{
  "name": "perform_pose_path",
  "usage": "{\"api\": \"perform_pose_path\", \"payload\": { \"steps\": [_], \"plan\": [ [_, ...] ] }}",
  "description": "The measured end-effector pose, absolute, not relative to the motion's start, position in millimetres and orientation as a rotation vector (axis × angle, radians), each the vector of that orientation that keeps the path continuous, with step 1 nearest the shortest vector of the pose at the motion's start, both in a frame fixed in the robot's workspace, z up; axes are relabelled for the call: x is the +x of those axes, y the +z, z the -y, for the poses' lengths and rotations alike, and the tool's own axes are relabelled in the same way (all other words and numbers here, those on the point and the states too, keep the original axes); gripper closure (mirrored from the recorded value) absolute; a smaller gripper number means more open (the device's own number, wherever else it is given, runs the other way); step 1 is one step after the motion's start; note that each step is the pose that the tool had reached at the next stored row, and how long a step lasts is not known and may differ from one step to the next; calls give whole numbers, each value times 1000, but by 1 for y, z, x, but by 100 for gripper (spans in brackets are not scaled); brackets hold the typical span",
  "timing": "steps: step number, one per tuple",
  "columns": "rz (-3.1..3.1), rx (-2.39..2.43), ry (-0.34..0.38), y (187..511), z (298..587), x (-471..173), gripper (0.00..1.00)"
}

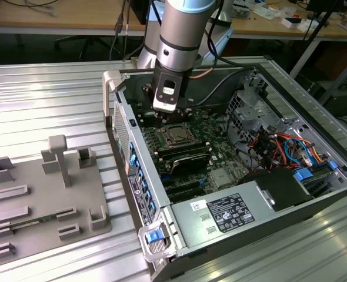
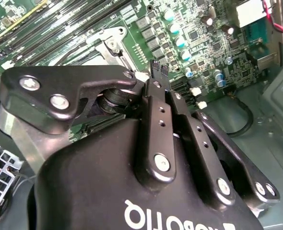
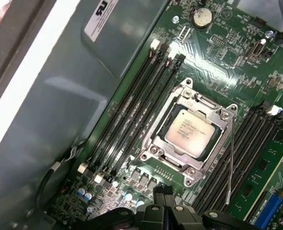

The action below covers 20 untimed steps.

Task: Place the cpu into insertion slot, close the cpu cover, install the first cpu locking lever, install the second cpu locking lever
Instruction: 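Install the first cpu locking lever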

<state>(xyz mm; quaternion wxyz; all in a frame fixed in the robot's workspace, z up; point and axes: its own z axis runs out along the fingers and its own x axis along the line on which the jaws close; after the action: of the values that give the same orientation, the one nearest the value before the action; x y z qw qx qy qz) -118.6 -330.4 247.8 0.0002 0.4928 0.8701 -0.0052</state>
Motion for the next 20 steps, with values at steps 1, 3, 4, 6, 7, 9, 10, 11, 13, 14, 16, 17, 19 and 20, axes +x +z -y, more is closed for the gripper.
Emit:
{"api": "perform_pose_path", "payload": {
  "steps": [1, 3, 4, 6, 7, 9, 10, 11, 13, 14, 16, 17, 19, 20],
  "plan": [
    [-2734, 1547, -16, 248, 330, -119, 89],
    [-2735, 1544, -16, 248, 330, -120, 89],
    [-2737, 1542, -16, 248, 330, -120, 89],
    [-2739, 1538, -16, 248, 330, -120, 89],
    [-2741, 1534, -16, 248, 330, -120, 89],
    [-2755, 1509, -16, 248, 329, -120, 89],
    [-2768, 1484, -16, 248, 329, -120, 89],
    [-2778, 1464, -16, 248, 329, -120, 89],
    [-2798, 1426, -16, 248, 329, -120, 89],
    [-2805, 1412, -16, 248, 329, -120, 89],
    [-2814, 1395, -16, 250, 328, -120, 89],
    [-2816, 1390, -16, 251, 328, -120, 89],
    [-2821, 1380, -16, 254, 328, -120, 89],
    [-2823, 1376, -16, 255, 328, -120, 89]
  ]
}}
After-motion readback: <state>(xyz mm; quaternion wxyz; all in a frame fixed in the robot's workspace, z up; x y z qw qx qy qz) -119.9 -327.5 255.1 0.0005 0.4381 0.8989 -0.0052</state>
